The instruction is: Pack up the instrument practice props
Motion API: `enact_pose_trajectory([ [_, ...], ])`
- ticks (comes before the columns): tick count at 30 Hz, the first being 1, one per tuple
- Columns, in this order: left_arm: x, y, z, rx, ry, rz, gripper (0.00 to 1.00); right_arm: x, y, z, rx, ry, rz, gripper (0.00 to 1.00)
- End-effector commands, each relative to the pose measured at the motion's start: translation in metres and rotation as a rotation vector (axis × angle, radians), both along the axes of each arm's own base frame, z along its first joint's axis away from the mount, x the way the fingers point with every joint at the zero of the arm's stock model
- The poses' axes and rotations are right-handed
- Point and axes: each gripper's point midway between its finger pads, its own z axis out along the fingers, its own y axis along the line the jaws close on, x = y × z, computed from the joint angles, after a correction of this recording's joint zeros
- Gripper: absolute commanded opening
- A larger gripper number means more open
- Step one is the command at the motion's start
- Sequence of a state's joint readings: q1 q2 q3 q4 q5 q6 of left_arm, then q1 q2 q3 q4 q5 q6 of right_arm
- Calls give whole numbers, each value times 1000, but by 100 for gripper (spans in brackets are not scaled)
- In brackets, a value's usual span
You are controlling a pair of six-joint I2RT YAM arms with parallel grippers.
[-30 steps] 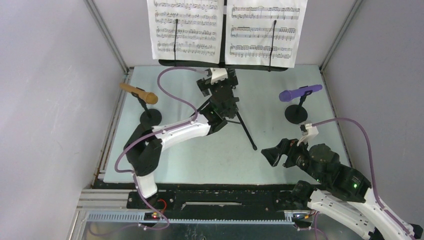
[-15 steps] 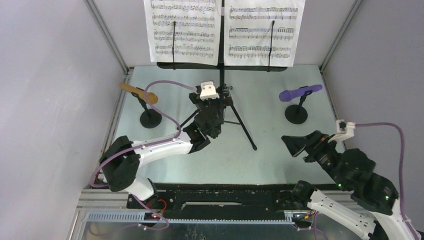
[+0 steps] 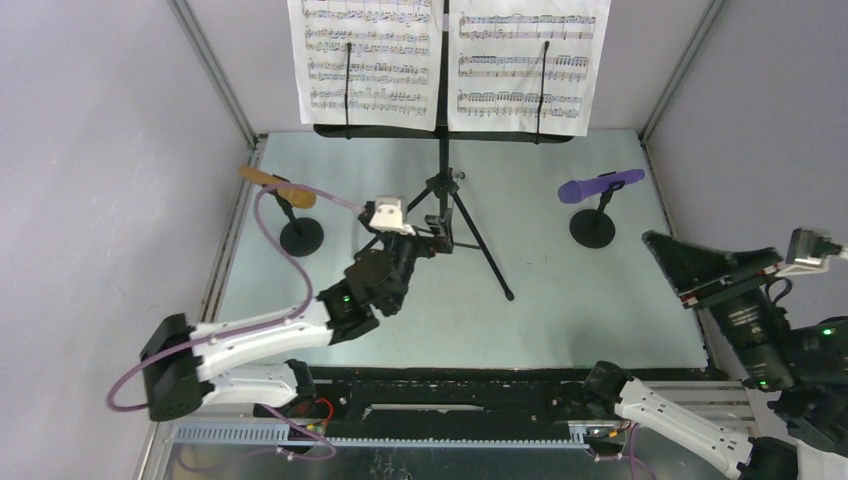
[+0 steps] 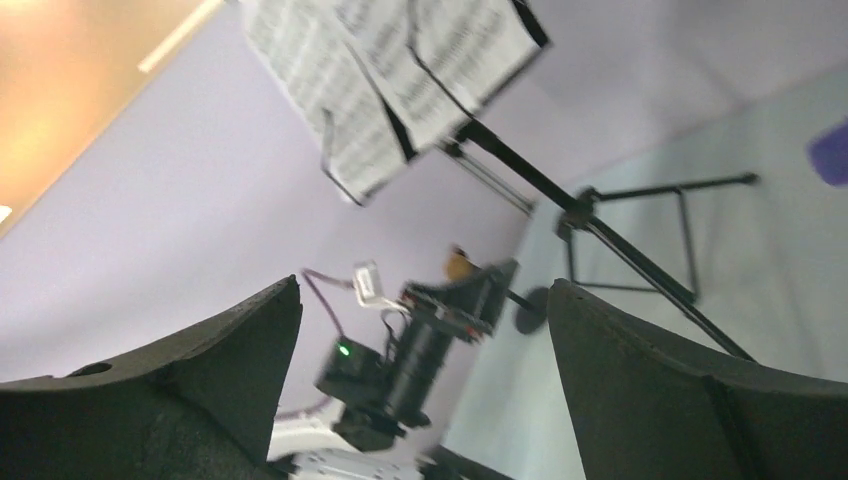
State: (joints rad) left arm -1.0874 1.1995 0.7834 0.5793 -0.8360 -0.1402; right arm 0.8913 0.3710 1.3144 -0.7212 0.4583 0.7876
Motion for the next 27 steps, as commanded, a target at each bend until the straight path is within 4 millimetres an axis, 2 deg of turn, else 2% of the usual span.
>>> enact_pose_trajectory([
  [1,-29,18,-14,-41,107,-64,100,1,15,59,134,-98,50,100],
  [6,-57,42,-34,-107,245,-119,100,-8,19,105,240,-223,99,100],
  [9,-73,59,-42,-121,297,-146,100,-13,17,121,282,-270,115,100],
  [11,-80,68,-39,-144,306,-154,100,-15,19,128,296,-295,127,100],
  [14,-86,79,-26,-165,302,-156,100,-16,26,134,296,-319,150,100],
  [17,-89,86,-4,-151,285,-165,98,-15,32,136,293,-323,168,100],
  [27,-99,106,61,-167,202,-197,96,-11,36,133,257,-329,160,100],
])
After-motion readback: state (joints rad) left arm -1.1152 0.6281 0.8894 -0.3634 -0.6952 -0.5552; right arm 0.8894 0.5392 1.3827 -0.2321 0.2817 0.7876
